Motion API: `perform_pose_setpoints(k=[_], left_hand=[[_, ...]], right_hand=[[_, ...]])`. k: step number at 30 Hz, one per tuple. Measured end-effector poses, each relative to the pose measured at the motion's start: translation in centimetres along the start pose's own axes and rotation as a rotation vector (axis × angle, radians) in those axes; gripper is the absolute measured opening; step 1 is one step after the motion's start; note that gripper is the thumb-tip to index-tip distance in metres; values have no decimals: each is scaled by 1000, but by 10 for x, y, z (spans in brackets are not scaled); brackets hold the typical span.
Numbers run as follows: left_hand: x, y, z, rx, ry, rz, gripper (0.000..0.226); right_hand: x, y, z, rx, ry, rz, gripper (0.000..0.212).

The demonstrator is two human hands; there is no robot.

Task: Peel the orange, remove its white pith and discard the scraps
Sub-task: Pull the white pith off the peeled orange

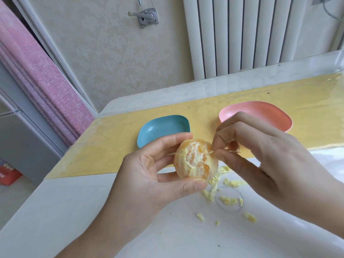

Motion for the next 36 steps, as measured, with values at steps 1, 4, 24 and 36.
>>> perform_pose_setpoints(k=[1, 4, 24, 36], left_hand=[[1, 0, -1, -15, -16, -9, 62], [2, 0, -5, -49, -38, -26, 62], [-6, 2, 0, -65, -49, 11, 63], [0, -1, -5, -115, 5, -13, 61]], right_hand=[[1, 0, 0, 1, 16, -7, 13], [7, 0, 1, 12, 59, -31, 14], [-17, -3, -7, 81, 114, 238, 17], [-11, -2, -18, 29, -171, 99, 10]])
Point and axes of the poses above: each hand's wrist, its own y-axis towards the middle knuckle, its own x-axis out of the palm, z = x × y, the point moved 8 cm from there along y, towards the middle knuckle, and after that the axes turned 8 degrees about -x, right-handed, at the moved point
